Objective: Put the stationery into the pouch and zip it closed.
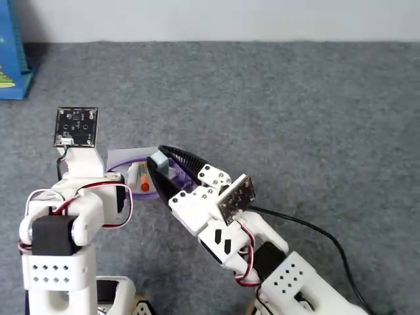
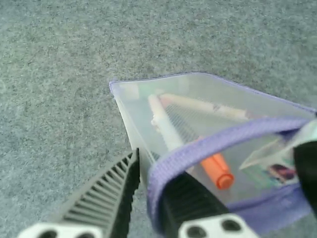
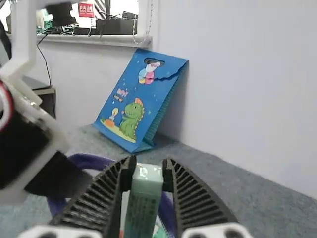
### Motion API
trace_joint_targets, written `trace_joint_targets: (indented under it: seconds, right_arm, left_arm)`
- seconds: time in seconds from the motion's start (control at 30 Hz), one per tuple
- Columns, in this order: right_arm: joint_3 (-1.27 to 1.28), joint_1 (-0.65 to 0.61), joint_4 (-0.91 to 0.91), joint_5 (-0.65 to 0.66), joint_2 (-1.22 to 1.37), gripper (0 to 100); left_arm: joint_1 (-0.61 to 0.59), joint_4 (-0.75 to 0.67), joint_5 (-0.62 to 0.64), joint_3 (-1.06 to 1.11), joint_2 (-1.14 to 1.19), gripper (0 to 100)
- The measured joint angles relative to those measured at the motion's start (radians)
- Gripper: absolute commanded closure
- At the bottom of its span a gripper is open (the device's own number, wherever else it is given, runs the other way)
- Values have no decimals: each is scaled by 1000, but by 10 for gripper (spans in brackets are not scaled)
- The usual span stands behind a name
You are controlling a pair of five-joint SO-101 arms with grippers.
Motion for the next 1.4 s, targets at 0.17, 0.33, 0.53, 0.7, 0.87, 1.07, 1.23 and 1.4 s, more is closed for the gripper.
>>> trace_joint_targets:
  seconds: [0.17,0.33,0.53,0.7,0.87,1.07,1.23,1.4]
  right_arm:
    - [12,0,189,-2,-115,792]
    - [17,2,364,-5,-322,828]
    - [9,2,632,-92,-509,832]
    - [-133,3,947,-206,-529,832]
    - [-169,3,1099,-281,-440,833]
    - [-169,-18,1076,-339,-318,833]
    - [-169,-57,988,-353,-247,833]
    - [-169,-57,936,-353,-172,856]
  left_arm:
    - [2,0,-2,0,0,989]
    - [-2,0,-2,0,0,989]
    - [-3,0,-2,0,0,989]
    - [-3,0,-2,0,0,989]
    - [-3,0,-2,0,0,989]
    - [-3,0,-2,0,0,989]
    - [-3,0,-2,0,0,989]
    - [-3,0,-2,0,0,989]
